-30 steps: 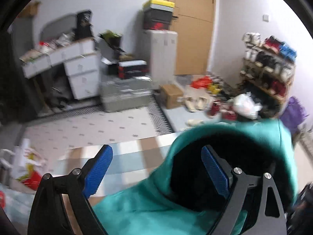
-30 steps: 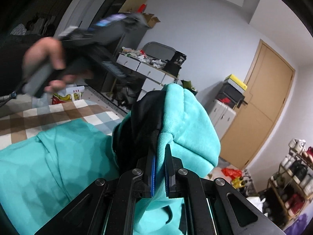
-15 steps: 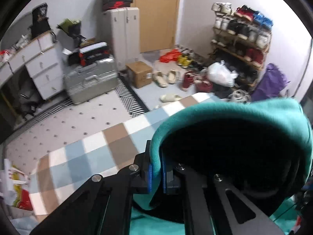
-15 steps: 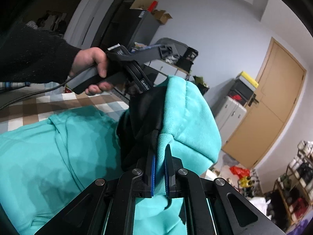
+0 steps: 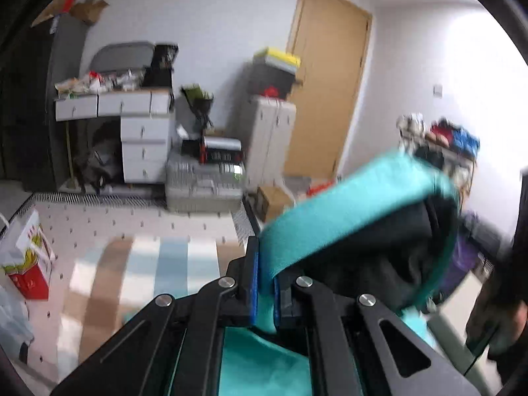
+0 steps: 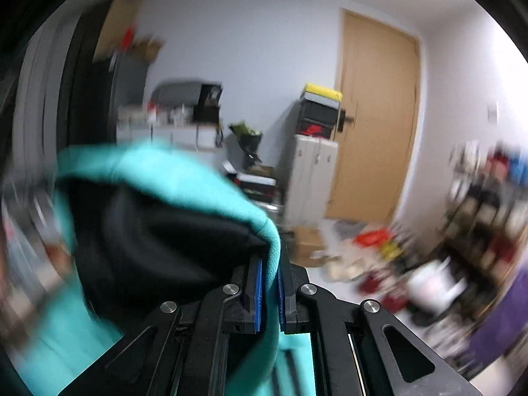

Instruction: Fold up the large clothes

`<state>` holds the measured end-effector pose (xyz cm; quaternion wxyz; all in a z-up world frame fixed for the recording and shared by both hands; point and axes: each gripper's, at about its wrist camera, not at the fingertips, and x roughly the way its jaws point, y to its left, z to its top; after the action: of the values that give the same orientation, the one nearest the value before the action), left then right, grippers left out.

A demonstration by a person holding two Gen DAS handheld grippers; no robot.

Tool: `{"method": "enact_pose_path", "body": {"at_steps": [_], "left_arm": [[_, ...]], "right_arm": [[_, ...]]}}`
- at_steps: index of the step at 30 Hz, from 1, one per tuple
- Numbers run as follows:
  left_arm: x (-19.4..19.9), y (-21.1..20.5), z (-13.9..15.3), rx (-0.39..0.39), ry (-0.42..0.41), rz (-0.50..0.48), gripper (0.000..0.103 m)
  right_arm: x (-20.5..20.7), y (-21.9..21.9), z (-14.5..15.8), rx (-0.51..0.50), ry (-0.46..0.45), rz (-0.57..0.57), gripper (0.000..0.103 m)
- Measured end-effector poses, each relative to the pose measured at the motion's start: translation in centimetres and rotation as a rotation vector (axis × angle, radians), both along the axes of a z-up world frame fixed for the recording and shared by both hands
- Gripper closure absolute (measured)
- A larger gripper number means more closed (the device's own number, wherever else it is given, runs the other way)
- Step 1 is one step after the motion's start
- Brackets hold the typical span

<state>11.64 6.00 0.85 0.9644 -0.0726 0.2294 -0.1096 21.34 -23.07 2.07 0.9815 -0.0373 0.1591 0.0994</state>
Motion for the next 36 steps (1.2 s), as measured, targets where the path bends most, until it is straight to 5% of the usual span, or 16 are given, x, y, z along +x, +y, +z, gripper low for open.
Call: {"method": "enact_pose_path", "body": {"at_steps": [5, 8, 11, 14, 17, 18, 21, 24, 28, 30, 32, 35, 36], "left_arm": [[-3.2, 0.0, -3.2, -0.015, 0.086, -0.082, 0.1], [-4.6, 0.0, -4.0, -0.075, 0.226, -0.189, 0.08], [-7.6, 1.1, -4.1, -0.222, 0.282, -0.304, 0.035], [-9.5, 2.2, -3.7, -0.337, 0.297, -0.344, 0.019], [-10.6, 1.6, -3.3, -0.322, 0.319, -0.316, 0.019], [-10.8, 1.2, -3.0, -0.31, 0.327, -0.304, 0.019], [-11.0, 0.9, -3.2, -0.345, 0.349, -0.319, 0.019], [-10.1, 0.3, -3.8, -0.28, 0.343, -0.291, 0.019], [-6.6, -2.8, -3.2, -0.078, 0.44, -0.285, 0.019], [-5.0, -5.0, -3.3, 0.071, 0.464, -0.268, 0.019], [-3.1, -7.1, -4.2, 0.208, 0.504, -0.27, 0.019], [-0.3, -10.2, -7.3, 0.372, 0.599, -0.31, 0.019], [0.5, -11.2, -9.0, 0.429, 0.65, -0.317, 0.019]], "right_arm": [[-6.0, 0.4, -1.2, 0.046, -0.077, 0.217, 0.097], [-9.0, 1.1, -3.1, -0.029, -0.049, 0.28, 0.097], [-11.1, 1.2, -6.1, -0.084, 0.088, 0.3, 0.096], [-12.1, 2.0, -9.8, -0.129, 0.283, 0.321, 0.093], [-12.8, 1.9, -13.2, -0.152, 0.454, 0.322, 0.09], [-12.9, 2.0, -14.4, -0.153, 0.526, 0.316, 0.081], [-14.1, 0.8, -15.8, -0.074, 0.674, 0.339, 0.081], [-16.3, -1.0, -14.6, -0.019, 0.753, 0.386, 0.081], [-19.2, -6.7, -8.5, 0.162, 0.723, 0.405, 0.079], [-21.3, -9.0, -5.7, 0.216, 0.722, 0.423, 0.063], [-24.3, -11.0, -2.5, 0.179, 0.657, 0.389, 0.055], [-27.6, -12.1, -0.4, 0.11, 0.593, 0.286, 0.023], [-28.6, -12.4, -0.2, 0.079, 0.568, 0.245, 0.02]]}}
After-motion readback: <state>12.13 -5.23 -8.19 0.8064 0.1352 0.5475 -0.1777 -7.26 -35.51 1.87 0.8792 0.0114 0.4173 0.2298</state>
